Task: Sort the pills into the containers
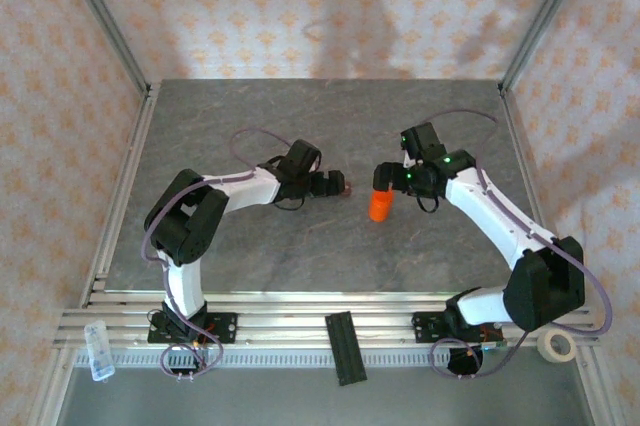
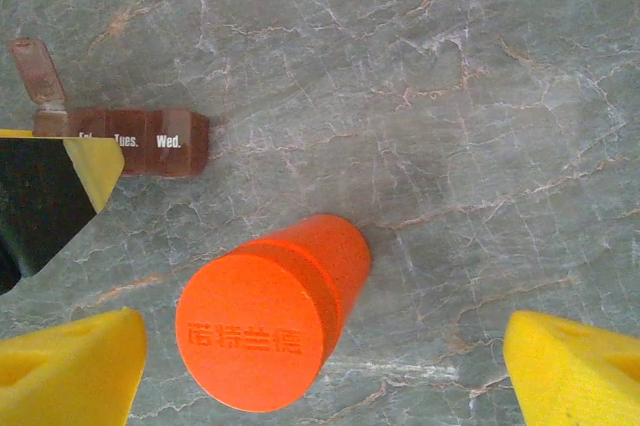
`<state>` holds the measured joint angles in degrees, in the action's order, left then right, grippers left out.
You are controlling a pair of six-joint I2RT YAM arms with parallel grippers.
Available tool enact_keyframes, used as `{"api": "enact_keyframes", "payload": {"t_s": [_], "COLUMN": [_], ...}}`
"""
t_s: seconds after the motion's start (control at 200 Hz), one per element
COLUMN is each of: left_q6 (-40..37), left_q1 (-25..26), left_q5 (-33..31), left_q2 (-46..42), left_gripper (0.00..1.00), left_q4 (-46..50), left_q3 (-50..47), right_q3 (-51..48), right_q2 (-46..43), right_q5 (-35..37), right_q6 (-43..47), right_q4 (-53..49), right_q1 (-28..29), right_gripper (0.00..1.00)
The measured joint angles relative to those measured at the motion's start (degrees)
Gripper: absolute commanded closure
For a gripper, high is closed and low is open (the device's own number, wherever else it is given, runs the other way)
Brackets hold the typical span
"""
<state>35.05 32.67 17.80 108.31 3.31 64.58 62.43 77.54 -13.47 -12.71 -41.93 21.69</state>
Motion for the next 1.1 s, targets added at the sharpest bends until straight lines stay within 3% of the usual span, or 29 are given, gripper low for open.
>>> {"api": "enact_keyframes", "payload": {"t_s": [0.505,0.836,1.096], "left_q6": [1.2,1.2,1.1], "left_q1": [1.5,-2.3,-6.6], "left_q5": [-0.6,-1.7,-1.7], "left_q2": [1.2,-13.2,-20.7], "left_gripper": [0.00,0.00,0.00], "left_q4": [-1.9,-2.7,-2.7], "left_q3": [1.1,-1.8,-7.2], "right_q3": [-0.5,1.6,5.3], "right_q2": [-0.9,0.9,7.2], "right_q5": [-0.3,-5.4,-4.4], "right_q6": [-0.2,2.4,3.9], "right_q4": [0.0,-1.9,-4.4], "right_q1": [-0.2,0.1,4.1], "right_gripper": [0.11,0.12,0.12]}}
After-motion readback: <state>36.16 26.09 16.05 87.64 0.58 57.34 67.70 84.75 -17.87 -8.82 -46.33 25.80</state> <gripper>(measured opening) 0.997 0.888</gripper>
